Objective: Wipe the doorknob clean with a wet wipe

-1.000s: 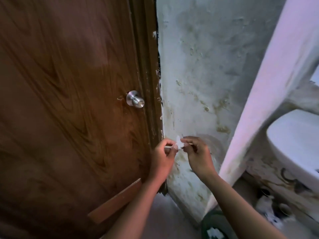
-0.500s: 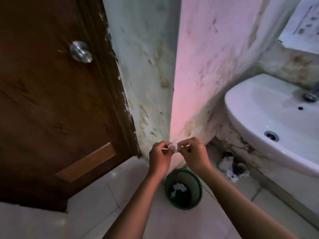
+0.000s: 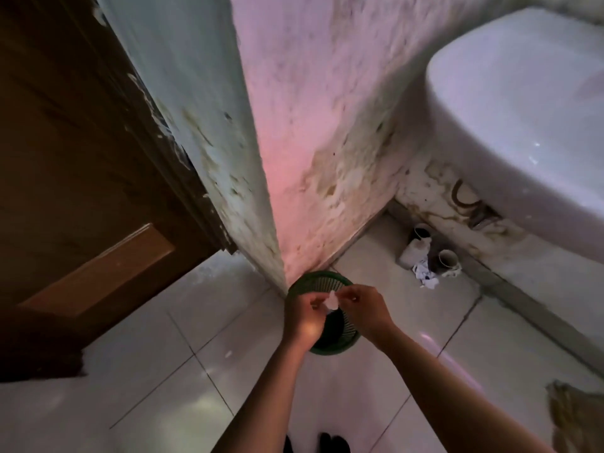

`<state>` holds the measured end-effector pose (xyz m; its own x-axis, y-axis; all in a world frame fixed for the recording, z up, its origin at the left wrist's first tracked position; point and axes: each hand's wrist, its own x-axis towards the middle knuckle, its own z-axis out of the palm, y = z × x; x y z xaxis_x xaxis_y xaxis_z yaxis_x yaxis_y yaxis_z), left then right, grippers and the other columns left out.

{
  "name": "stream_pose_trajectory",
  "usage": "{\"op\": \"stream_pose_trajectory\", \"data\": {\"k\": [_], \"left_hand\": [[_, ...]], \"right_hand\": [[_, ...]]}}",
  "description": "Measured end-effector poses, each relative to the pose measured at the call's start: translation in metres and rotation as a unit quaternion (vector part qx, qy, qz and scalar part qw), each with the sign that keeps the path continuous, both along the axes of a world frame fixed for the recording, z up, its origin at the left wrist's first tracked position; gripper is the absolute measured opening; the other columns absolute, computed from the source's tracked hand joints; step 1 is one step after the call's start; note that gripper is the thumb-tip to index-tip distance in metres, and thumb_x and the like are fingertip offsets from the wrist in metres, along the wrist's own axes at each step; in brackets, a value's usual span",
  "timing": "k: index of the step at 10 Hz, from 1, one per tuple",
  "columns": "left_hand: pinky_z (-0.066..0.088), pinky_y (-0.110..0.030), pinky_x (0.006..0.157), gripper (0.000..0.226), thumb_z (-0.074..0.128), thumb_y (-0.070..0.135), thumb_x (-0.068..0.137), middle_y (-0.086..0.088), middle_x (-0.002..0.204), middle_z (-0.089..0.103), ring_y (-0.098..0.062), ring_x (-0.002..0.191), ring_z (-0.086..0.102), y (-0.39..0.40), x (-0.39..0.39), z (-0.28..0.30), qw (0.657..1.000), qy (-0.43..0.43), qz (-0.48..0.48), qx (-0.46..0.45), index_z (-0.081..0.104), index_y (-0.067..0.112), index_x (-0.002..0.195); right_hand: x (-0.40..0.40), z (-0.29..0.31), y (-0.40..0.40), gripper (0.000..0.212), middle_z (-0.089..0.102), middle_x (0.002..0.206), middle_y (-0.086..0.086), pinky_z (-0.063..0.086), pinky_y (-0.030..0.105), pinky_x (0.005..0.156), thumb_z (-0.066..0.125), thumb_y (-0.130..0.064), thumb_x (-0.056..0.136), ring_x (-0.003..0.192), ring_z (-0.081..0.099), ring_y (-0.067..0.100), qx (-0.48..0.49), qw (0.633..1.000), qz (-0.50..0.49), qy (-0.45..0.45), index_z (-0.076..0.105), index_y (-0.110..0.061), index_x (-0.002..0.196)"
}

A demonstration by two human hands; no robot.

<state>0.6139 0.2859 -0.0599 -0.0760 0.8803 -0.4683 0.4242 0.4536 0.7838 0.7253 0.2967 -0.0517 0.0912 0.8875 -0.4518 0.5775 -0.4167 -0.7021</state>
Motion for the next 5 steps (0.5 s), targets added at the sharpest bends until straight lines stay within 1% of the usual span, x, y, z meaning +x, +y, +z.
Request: {"op": "stream_pose_trajectory", "data": {"k": [1, 2, 3, 4, 5], "left_hand": [[0.046, -0.022, 0.087, 0.027, 0.048, 0.010, 0.092, -0.008, 0.114, 0.067, -0.019, 0.101, 0.060, 0.002, 0.004, -0.044, 0.999, 0.007, -0.015, -0.039, 0.067, 0.009, 0.110], [0.041, -0.025, 0.093, 0.030, 0.044, 0.011, 0.094, -0.009, 0.117, 0.066, -0.022, 0.107, 0.059, 0.005, 0.008, -0.084, 0.997, 0.031, -0.053, -0.056, 0.065, 0.009, 0.115], [0.038, -0.022, 0.092, 0.032, 0.042, 0.009, 0.093, -0.010, 0.122, 0.063, -0.022, 0.112, 0.055, 0.004, 0.009, -0.112, 0.990, 0.044, -0.098, -0.087, 0.064, 0.007, 0.116], [0.039, -0.027, 0.095, 0.033, 0.042, 0.012, 0.092, -0.011, 0.129, 0.058, -0.024, 0.118, 0.052, -0.001, 0.005, -0.132, 0.981, 0.076, -0.127, -0.126, 0.061, 0.010, 0.119], [0.039, -0.030, 0.101, 0.037, 0.043, 0.015, 0.091, -0.005, 0.135, 0.053, -0.024, 0.124, 0.048, -0.010, -0.006, -0.133, 0.976, 0.115, -0.120, -0.138, 0.056, 0.016, 0.125]], "right_hand": [[0.005, -0.041, 0.003, 0.023, 0.065, 0.111, 0.013, 0.045, 0.030, 0.080, 0.047, -0.007, 0.089, 0.094, 0.057, 0.021, -0.044, 0.999, 0.007, -0.006, 0.065, -0.008, 0.103], [0.009, -0.078, 0.007, 0.022, 0.065, 0.109, 0.014, 0.038, 0.022, 0.070, 0.046, -0.007, 0.090, 0.084, 0.052, 0.015, -0.062, 0.998, 0.009, -0.025, 0.064, -0.007, 0.103], [0.014, -0.105, 0.007, 0.023, 0.066, 0.103, 0.019, 0.039, 0.021, 0.061, 0.043, -0.007, 0.089, 0.076, 0.052, 0.021, -0.101, 0.992, 0.035, -0.066, 0.064, -0.002, 0.095], [0.021, -0.125, 0.006, 0.024, 0.065, 0.098, 0.022, 0.047, 0.033, 0.070, 0.040, -0.008, 0.090, 0.084, 0.059, 0.028, -0.129, 0.985, 0.061, -0.093, 0.063, 0.000, 0.088], [0.023, -0.128, 0.000, 0.022, 0.063, 0.094, 0.022, 0.050, 0.035, 0.073, 0.041, -0.007, 0.090, 0.085, 0.059, 0.029, -0.146, 0.984, 0.064, -0.084, 0.058, -0.006, 0.076]]}}
